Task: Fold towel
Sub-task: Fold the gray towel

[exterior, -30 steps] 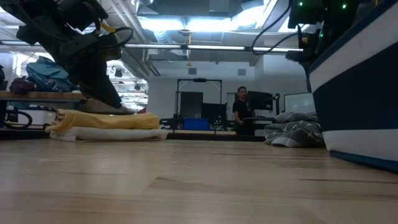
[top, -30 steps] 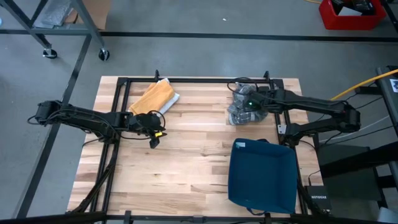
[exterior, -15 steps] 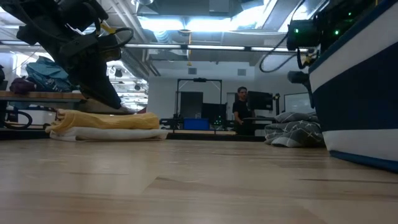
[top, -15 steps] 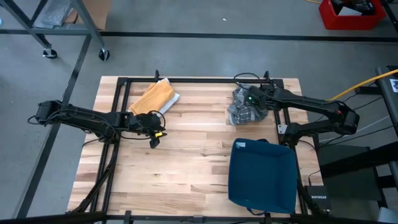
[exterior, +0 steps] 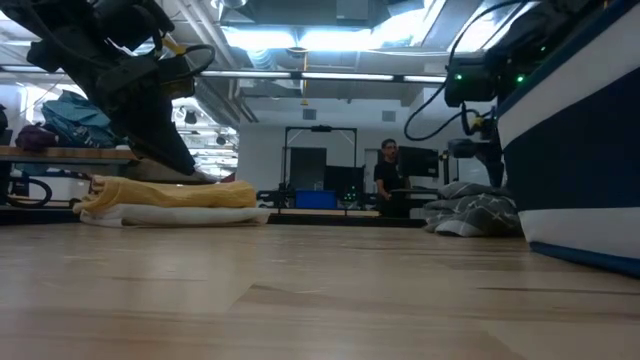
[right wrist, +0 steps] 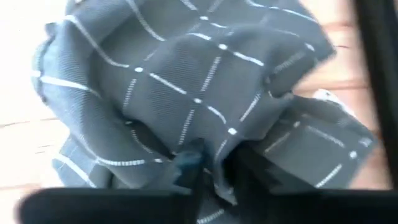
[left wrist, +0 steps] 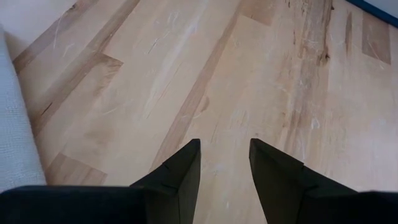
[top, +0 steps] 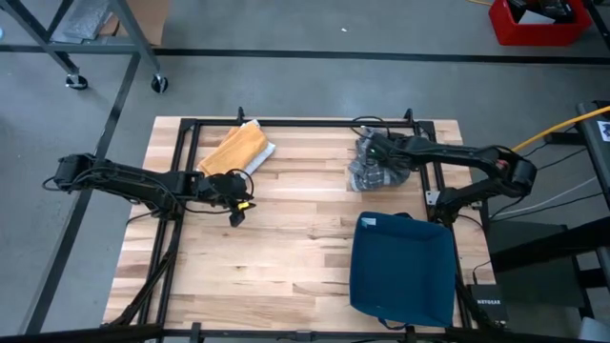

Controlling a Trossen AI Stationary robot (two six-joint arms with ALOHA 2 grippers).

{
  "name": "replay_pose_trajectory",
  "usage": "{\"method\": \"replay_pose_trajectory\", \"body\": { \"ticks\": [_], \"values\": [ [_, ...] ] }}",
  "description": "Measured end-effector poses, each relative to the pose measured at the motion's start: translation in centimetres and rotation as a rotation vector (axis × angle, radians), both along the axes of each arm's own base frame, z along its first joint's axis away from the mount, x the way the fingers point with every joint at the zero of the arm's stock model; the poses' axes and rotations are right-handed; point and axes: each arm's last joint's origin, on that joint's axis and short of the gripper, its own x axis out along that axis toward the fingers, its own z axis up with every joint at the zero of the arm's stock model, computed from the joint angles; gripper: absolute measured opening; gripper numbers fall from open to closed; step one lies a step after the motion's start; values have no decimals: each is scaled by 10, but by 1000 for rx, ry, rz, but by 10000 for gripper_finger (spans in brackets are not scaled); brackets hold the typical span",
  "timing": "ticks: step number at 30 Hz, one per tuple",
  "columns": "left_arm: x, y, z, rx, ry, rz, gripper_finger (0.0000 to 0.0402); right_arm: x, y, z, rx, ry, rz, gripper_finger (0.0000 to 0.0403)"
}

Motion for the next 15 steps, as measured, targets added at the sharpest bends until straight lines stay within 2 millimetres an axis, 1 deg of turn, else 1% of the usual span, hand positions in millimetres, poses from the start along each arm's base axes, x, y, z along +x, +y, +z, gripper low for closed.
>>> {"method": "replay_pose_trajectory", "body": {
  "ticks": [2, 3, 7, 10, 15],
  "values": [
    [0, 0, 0, 0, 0, 0, 129, 4, -2, 0, -14, -22, 34, 23],
    [0, 0, 0, 0, 0, 0, 129, 7, -4, 0, -24, -42, 53, 13],
    [0, 0, 0, 2, 4, 2, 129, 17, -9, 3, -73, -144, 66, 20],
    [-1, 0, -1, 2, 13, 2, 129, 26, -13, 9, -113, -264, 83, 8],
    [-1, 0, -1, 2, 16, 3, 129, 49, -11, 24, -215, -491, 166, 10]
  ]
}}
